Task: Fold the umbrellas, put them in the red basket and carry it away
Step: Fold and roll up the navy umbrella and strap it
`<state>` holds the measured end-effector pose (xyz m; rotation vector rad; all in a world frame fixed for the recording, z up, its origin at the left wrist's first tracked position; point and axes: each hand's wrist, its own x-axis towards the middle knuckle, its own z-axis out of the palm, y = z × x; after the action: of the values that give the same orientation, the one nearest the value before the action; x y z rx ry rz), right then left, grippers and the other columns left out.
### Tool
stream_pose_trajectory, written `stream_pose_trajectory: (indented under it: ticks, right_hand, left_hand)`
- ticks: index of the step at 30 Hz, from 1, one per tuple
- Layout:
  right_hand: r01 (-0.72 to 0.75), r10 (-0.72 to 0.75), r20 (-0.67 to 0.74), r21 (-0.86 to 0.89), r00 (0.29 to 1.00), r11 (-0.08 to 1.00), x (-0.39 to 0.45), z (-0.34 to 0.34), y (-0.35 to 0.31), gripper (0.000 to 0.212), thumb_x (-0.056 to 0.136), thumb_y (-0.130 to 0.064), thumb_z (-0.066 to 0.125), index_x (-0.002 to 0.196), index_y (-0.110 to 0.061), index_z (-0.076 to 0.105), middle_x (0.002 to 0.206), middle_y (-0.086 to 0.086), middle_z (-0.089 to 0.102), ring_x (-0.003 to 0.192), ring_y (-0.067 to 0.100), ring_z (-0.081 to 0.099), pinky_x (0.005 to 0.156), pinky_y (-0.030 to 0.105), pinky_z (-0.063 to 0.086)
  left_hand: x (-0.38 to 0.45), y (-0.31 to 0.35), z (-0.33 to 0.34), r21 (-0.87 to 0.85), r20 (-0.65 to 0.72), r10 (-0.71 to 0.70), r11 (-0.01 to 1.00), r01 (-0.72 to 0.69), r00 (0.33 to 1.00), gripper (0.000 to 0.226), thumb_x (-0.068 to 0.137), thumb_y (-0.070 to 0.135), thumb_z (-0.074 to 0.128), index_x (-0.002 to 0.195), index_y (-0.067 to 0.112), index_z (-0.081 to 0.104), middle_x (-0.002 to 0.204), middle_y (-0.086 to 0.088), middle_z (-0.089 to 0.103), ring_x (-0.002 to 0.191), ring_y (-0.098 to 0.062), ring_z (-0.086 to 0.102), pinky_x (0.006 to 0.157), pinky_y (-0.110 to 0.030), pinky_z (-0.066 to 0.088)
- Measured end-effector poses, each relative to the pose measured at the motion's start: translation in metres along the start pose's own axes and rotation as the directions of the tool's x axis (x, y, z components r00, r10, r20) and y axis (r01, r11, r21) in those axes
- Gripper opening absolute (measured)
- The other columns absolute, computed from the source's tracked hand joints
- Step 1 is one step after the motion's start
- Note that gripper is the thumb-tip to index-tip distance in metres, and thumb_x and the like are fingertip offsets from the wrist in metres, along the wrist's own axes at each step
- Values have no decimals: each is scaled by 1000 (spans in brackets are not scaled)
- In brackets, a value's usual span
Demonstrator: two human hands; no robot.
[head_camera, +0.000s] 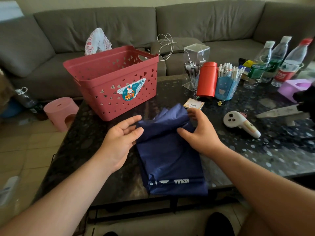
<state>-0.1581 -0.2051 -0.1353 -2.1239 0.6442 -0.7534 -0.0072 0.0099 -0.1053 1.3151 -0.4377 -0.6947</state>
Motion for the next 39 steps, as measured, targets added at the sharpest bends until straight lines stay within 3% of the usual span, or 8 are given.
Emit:
stream_pose_trajectory:
  ticks: [5, 7, 10, 13, 17, 22, 28, 39]
  right_hand:
    - [11, -29, 122, 147, 992, 989, 7, -17, -18, 39, 77, -21, 90, 101, -43, 68, 139, -15, 51, 131, 6, 51, 111, 34, 43]
    - [-66, -13, 207, 372, 978, 926, 8, -28, -31, 29, 81, -14, 88, 101, -31, 76, 142, -22, 51, 129, -3, 54, 104, 30, 49]
    - [-171, 5, 287, 556, 958, 814, 9, -40, -41, 8, 85, -9, 78, 93, -6, 79, 145, -11, 60, 125, 1, 62, 88, 24, 57]
    - [-153, 13, 257, 534, 966, 832, 7, -48, -42, 4, 87, 10, 71, 91, 10, 73, 118, -2, 77, 109, 6, 72, 83, 21, 57]
    - [-135, 50, 214, 404, 976, 905, 6, -57, -38, 14, 83, 7, 78, 92, 14, 72, 94, 4, 81, 88, 10, 74, 80, 23, 58]
    - [-158, 54, 237, 444, 970, 882, 3, -64, -38, 20, 75, 11, 81, 70, -7, 74, 95, 9, 80, 104, 18, 75, 88, 24, 59]
    - [-165, 32, 340, 372, 940, 913, -5, -72, -42, 13, 77, 16, 78, 87, 13, 70, 95, 13, 80, 92, 19, 77, 80, 21, 59]
    - [-187, 58, 281, 460, 958, 868, -7, -68, -43, 24, 66, -4, 81, 81, 6, 65, 107, 6, 80, 100, 19, 76, 82, 26, 60]
  left_hand:
    - [-8, 0, 0, 9, 26, 15, 1000, -15, 1000, 42, 94, -7, 66, 125, 20, 70, 115, -7, 79, 114, -23, 73, 102, -36, 56]
    - [-8, 0, -1, 9, 45, 31, 999, -31, 999, 44, 92, -9, 67, 125, 19, 69, 113, -8, 79, 111, -21, 74, 98, -32, 59]
    - [-9, 0, -3, 51, 60, 44, 998, -47, 997, 44, 90, -10, 70, 122, 18, 70, 111, -8, 80, 106, -19, 76, 91, -27, 61]
    - [-9, -1, -6, 108, 8, 94, 990, -94, 996, 35, 88, -13, 71, 109, 15, 73, 101, -4, 81, 100, -16, 76, 84, -23, 60]
    - [-8, 0, -8, 130, -31, 125, 984, -120, 992, 32, 87, -12, 74, 101, 17, 74, 97, -1, 81, 97, -13, 76, 81, -22, 60]
    - [-12, 5, -12, 367, 36, 200, 909, -199, 979, 30, 83, 0, 84, 99, 25, 78, 96, 3, 79, 92, -12, 73, 83, -25, 61]
    - [-23, 11, -18, 734, 273, 401, 501, -460, 874, 26, 78, 22, 92, 97, 35, 80, 102, 18, 66, 97, -11, 66, 81, -12, 49]
    - [-28, 7, -14, 704, 202, 498, 525, -479, 843, 26, 87, 14, 84, 104, 34, 81, 99, 12, 73, 95, -15, 69, 83, -19, 54]
